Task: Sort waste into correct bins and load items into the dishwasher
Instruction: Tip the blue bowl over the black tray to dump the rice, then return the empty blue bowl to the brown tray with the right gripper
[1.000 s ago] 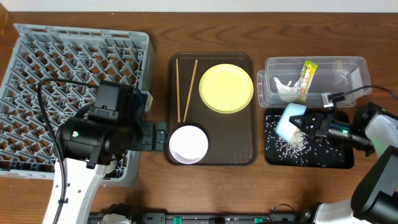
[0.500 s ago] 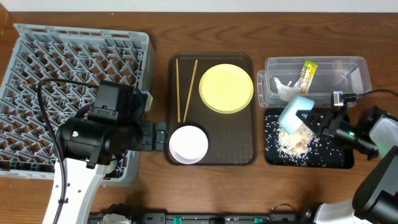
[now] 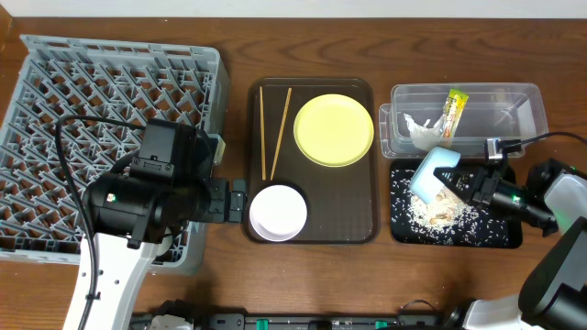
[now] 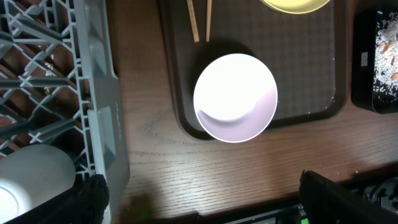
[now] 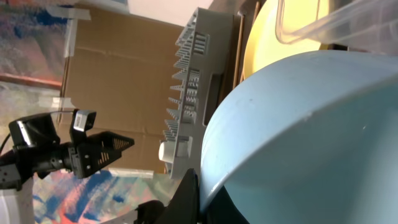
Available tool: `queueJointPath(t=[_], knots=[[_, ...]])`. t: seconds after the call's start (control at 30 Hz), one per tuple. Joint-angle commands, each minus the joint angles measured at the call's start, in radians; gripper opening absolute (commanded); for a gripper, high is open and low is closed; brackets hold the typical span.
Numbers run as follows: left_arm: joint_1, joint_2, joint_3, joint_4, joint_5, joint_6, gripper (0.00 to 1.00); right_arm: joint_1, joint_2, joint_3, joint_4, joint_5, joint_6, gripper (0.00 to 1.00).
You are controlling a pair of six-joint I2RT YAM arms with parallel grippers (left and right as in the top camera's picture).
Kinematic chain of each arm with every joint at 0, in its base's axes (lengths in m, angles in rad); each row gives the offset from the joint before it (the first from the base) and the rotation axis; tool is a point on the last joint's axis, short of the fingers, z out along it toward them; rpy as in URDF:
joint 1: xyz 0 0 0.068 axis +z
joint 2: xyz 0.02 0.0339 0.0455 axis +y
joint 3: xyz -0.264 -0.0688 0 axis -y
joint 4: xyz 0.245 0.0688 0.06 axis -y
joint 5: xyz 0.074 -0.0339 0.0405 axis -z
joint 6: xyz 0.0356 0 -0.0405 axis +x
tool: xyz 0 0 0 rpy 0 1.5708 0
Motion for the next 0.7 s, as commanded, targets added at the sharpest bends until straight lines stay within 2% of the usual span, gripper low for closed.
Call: queueJointPath(t=[0.0,0.1,0.17,0.23,0.37,0.43,0.53,0.67], knots=[[-0.003,-0.007,0.009,-0.002,-0.002,0.013,0.98,0.063,-0.069,0.033,-0.052,0.041,-0.011,0.01],[-0.003,-0.007,0.009,-0.002,-0.002,0.013,0.98,0.153,-0.132,0.085,-0.108,0.149,-0.008,0.01],[-0.003,-0.007,0.009,-0.002,-0.002,0.013,0.98,0.253,-0.186,0.136,-0.117,0.275,0.052,0.01],[-0.003,-0.007,0.009,-0.002,-0.002,0.013,0.98,0.370,-0.232,0.185,-0.088,0.439,0.176,0.02],[-0.003,-0.007,0.009,-0.002,-0.002,0.013,0.98,0.653,-0.284,0.257,0.040,0.936,0.550,0.01],[-0.003,-0.007,0.009,-0.002,-0.002,0.013,0.98,0.796,-0.283,0.259,0.098,1.122,0.658,0.01],[-0.003,-0.007,0.009,-0.002,-0.002,0.013,0.98,0.974,-0.244,0.251,0.171,1.219,0.730,0.01],[-0.003,-0.007,0.009,-0.002,-0.002,0.013,0.98,1.104,-0.154,0.249,0.238,1.284,0.797,0.01]])
